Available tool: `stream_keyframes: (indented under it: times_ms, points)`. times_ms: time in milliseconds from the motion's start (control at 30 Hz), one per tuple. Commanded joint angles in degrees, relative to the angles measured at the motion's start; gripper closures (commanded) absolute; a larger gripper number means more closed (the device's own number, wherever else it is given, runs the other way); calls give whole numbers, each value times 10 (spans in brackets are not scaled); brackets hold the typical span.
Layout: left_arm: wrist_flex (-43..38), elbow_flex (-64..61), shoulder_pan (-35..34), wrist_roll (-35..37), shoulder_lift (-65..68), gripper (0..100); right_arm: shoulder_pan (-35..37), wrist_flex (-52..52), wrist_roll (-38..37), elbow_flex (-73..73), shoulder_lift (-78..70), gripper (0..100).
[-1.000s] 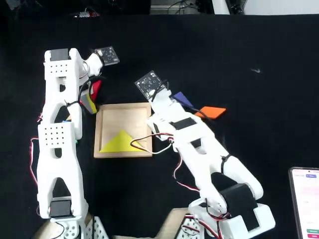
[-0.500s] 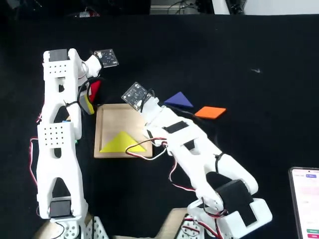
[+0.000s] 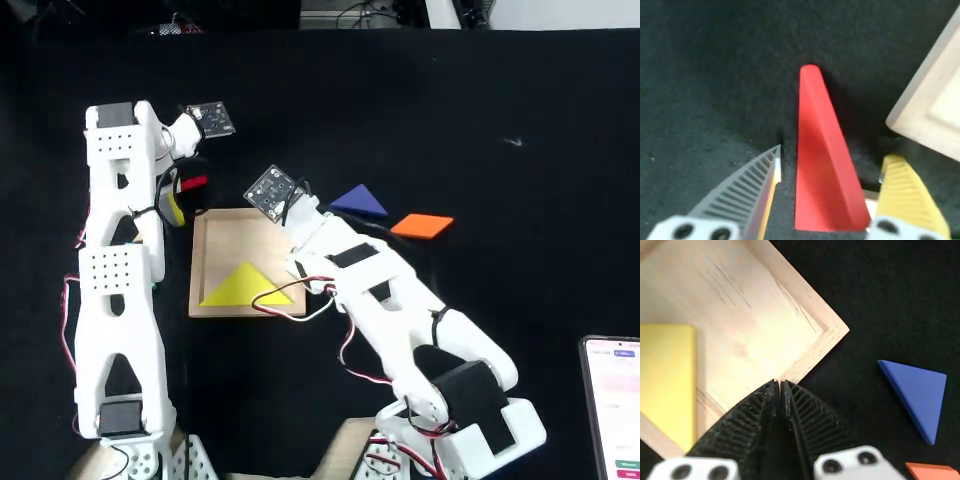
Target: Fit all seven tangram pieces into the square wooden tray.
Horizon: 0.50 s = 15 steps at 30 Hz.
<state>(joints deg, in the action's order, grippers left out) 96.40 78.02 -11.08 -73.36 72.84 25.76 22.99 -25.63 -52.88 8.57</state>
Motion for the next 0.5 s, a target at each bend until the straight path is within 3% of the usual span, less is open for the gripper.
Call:
stream_keyframes:
  times_ms: [0, 100, 300, 467]
  points:
    - [41, 81, -5, 10, -4, 687, 6, -10, -4, 18, 1, 986]
    - [43, 87, -5, 22, -5, 741, 6, -10, -4, 18, 1, 986]
    - [43, 114, -4, 47, -7, 952, 6, -10, -4, 19, 1, 986]
    - [44, 149, 10, 98, -15, 958, 7, -10, -4, 19, 1, 986]
